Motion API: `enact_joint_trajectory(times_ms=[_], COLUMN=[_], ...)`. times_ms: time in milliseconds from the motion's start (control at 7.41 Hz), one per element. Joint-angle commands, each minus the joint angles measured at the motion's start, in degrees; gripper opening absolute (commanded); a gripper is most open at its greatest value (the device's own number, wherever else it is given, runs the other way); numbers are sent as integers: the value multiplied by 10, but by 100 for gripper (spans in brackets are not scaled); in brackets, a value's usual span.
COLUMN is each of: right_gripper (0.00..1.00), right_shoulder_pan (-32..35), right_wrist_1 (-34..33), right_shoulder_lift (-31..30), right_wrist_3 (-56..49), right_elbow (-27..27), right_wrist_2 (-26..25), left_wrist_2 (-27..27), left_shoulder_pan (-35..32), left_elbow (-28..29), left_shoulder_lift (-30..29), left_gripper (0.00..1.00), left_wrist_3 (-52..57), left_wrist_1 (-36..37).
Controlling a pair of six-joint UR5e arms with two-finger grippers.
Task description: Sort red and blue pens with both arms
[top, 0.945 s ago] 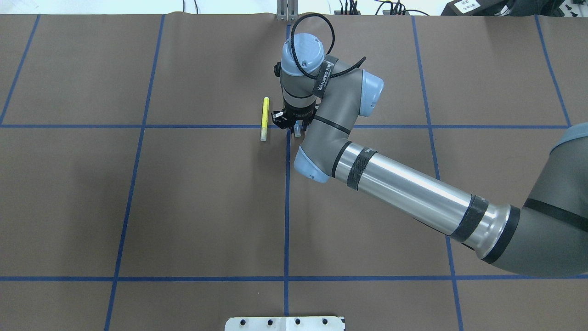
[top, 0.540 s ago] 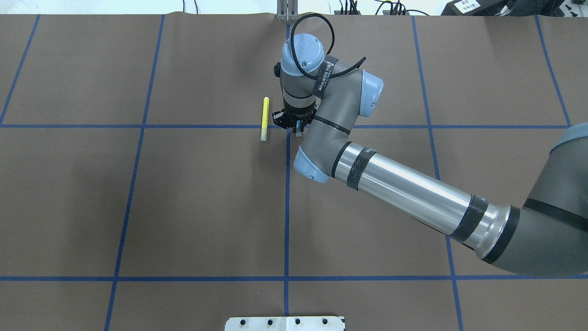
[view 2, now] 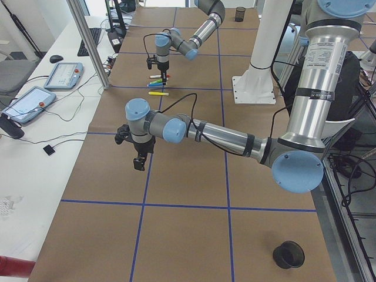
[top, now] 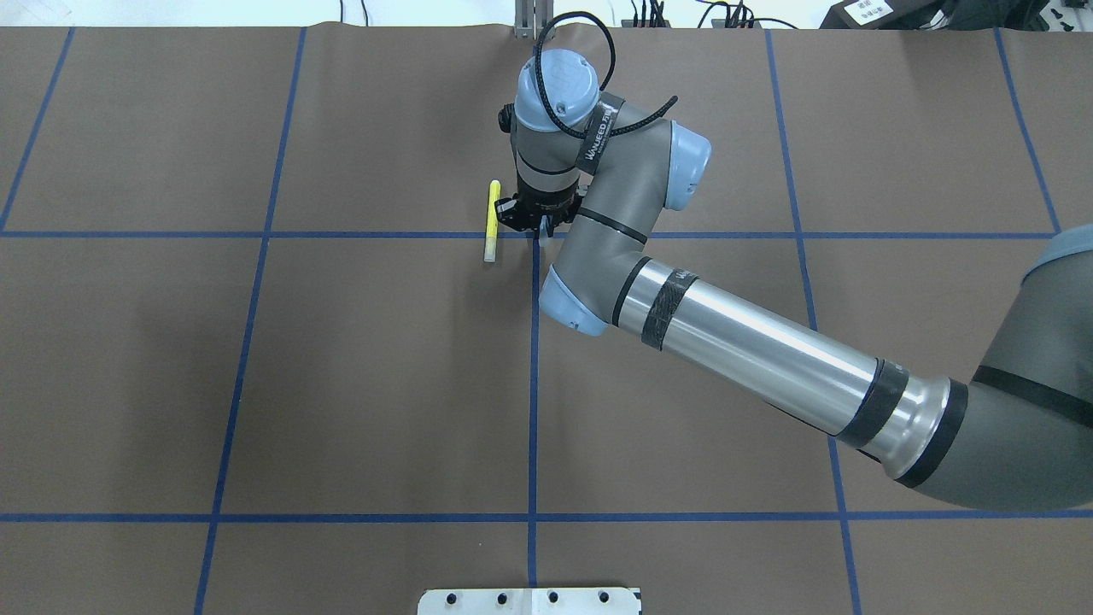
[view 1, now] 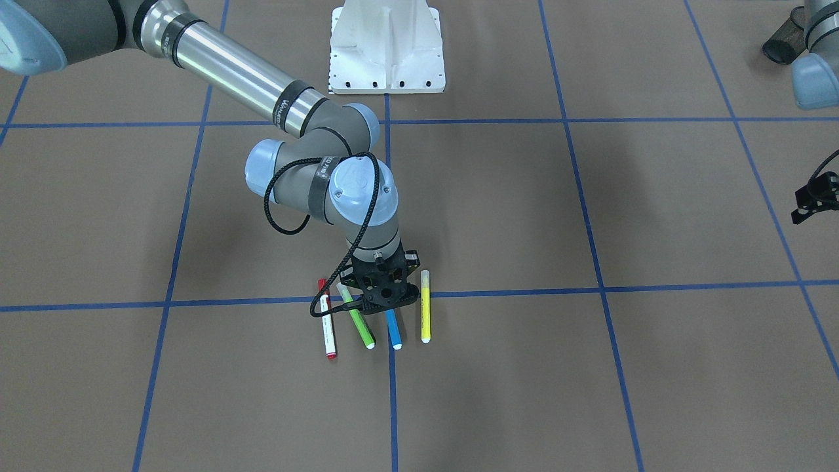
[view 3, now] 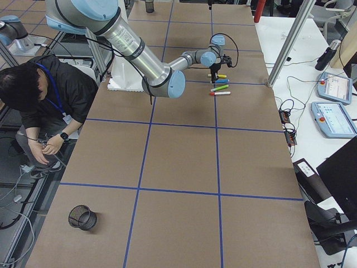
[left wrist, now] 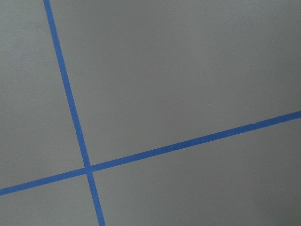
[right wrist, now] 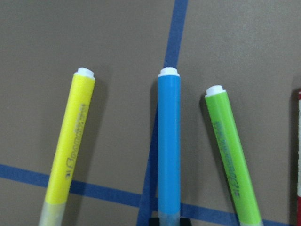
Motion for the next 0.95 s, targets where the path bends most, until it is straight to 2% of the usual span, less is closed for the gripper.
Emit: enact_joint_trajectory(times_ms=[0,135,405,675,810], right_gripper=[0,0,0,0,0], right_shoulder_pan=[21,48,118,163,184], right_wrist_1=[-41,-69,-129,-155,-186], right_shoulder_lift=[0,-2,-31,-78,-106], right_wrist_3=[0,-2,-18,-28,-30], right_elbow=[52,76,125,161,187], right_wrist_2=[20,49,121,145,152], left_wrist_2=[-1,-1,1,4,7], left_shoulder_pan=[2,3,104,185,228], left_elbow=[-10,-6,-8,20,61], left_shoulder_lift=[-14,-36,-109,-199,-255], left_gripper=[100,100,100,100,100], left_wrist_3=[-22,-69,-236,-332,-365], left_wrist_1=[-6,-26,-28,-24,-23])
